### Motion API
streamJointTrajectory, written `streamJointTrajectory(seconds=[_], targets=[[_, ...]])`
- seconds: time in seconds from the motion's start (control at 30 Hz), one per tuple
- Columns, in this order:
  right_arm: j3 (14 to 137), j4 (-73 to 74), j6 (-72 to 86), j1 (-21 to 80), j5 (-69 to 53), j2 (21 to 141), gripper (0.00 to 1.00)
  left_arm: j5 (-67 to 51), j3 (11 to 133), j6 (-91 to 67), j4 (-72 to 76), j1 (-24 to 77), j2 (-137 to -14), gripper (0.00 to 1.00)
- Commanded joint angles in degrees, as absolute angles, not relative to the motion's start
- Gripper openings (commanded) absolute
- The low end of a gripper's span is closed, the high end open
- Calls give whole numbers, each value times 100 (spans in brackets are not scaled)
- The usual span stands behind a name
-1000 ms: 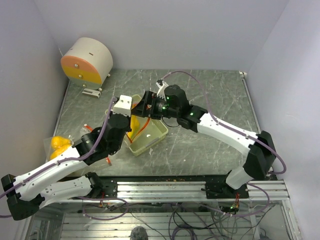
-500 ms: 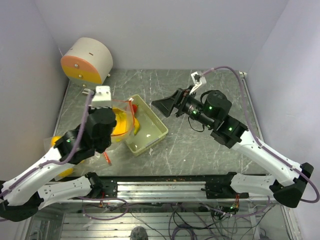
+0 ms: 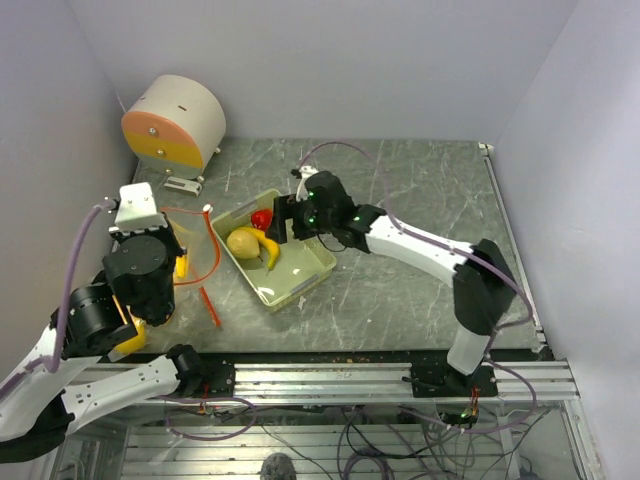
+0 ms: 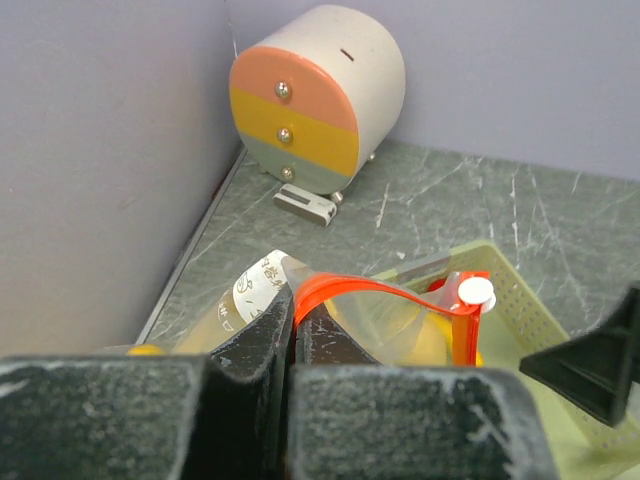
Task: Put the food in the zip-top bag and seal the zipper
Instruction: Pick up the fake fruit from the bin.
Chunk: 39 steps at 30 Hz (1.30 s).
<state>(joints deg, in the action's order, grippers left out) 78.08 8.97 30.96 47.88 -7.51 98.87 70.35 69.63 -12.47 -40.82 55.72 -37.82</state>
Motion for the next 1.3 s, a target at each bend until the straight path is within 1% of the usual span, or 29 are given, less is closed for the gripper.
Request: streamJointTrajectory(seconds=[0.0,0.2,0.37,0.43,0.5,0.57,0.6,0.67,0.7,0.77,0.8,0.83,0.93,1.07,1.27], targets=[[8390,1106,2609,4789,-963,10697,79,7034,6855,-1451,-4420,5598,-3861,7],[9166,1410,2350,4867,-629,11989,77,7038,6520,-1374,-4286,5590,-3592,7],[9721,1743,2223,4932,-257,12759,73,7034,6410,-1368,-4293,5596,-3396,7],[9754,1711,2208,4951,-107,12866,72,7020,6383,-1399,-4318,5593,-3384,7],[9737,1626,2198,4948,-76,12938,63,6993,6344,-1419,-4304,5593,-3392,7],[9753,1608,2171,4956,2,13019,61,6953,6305,-1420,-4292,5598,-3423,7],[9758,1608,2151,4962,34,13058,58,6926,6294,-1439,-4302,5596,-3437,7],[9733,1623,2132,4973,152,13089,45,6897,6278,-1486,-4327,5597,-3481,7],[9704,1649,2124,4974,232,13064,37,6895,6269,-1505,-4352,5598,-3500,7],[9576,1710,2118,4982,480,12873,20,6898,6238,-1543,-4367,5597,-3512,7],[9475,1706,2112,4991,674,12711,14,6892,6219,-1558,-4356,5595,-3515,7],[9351,1691,2102,4990,815,12515,12,6873,6196,-1570,-4333,5594,-3522,7],[8955,1697,2047,4985,1142,11808,9,6788,6098,-1605,-4237,5597,-3561,7],[8507,1828,1981,4990,1347,10745,9,6687,5918,-1803,-4164,5591,-3760,7],[7865,1917,1765,5023,1216,9439,8,6438,5517,-2190,-3920,5595,-4038,7]])
